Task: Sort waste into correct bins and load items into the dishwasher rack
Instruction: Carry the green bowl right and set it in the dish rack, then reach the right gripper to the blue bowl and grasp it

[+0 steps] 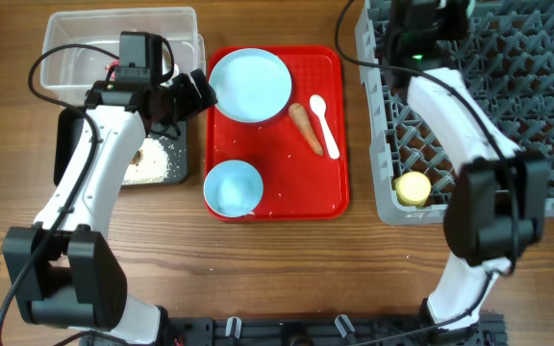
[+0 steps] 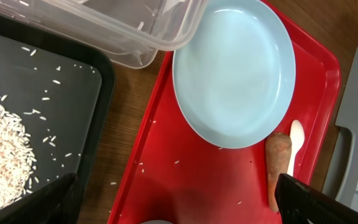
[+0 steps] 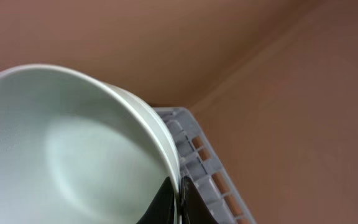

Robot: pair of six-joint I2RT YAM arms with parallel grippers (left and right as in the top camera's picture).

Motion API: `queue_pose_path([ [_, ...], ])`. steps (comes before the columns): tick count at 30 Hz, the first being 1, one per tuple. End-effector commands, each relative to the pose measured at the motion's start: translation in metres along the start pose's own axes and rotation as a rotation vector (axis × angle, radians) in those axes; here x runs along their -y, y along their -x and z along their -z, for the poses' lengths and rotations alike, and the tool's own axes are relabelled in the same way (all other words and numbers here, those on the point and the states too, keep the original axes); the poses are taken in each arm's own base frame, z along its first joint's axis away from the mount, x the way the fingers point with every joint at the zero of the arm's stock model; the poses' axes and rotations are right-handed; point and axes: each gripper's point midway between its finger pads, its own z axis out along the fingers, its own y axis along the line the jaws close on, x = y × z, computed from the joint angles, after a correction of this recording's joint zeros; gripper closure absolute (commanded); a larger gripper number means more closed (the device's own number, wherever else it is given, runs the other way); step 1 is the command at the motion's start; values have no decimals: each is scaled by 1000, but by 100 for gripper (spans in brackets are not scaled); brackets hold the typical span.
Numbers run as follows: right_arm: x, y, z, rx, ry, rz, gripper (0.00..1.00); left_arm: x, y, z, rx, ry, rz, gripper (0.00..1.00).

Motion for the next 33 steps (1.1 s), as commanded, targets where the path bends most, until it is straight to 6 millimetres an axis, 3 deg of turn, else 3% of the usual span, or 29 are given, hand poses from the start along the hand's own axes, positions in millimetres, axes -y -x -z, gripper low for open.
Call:
queue_pose_path([
  [1, -24, -11, -9, -18, -21, 164, 96, 3, 5, 7, 18, -17, -1, 0],
  [7, -68, -17, 1, 5, 51, 228, 96, 3, 5, 7, 18, -17, -1, 0],
  [14, -91, -13, 25, 30, 107, 287, 95, 3, 5, 7, 18, -17, -1, 0],
  [20, -108, -13, 46, 43, 145, 343, 68, 3, 5, 7, 18, -17, -1, 0],
  [25, -119, -5, 71, 73, 149, 355, 55, 3, 5, 7, 18, -17, -1, 0],
  [26, -120, -4, 76, 76, 142, 357, 43, 3, 5, 7, 18, -17, -1, 0],
  [28, -124, -1, 87, 89, 143, 362, 1, 3, 5, 7, 18, -17, -1, 0],
  [31, -133, 6, 107, 111, 171, 246, 0, 3, 5, 7, 18, -17, -1, 0],
  [33, -148, 9, 126, 122, 314, 122, 0, 3, 5, 7, 18, -17, -1, 0],
])
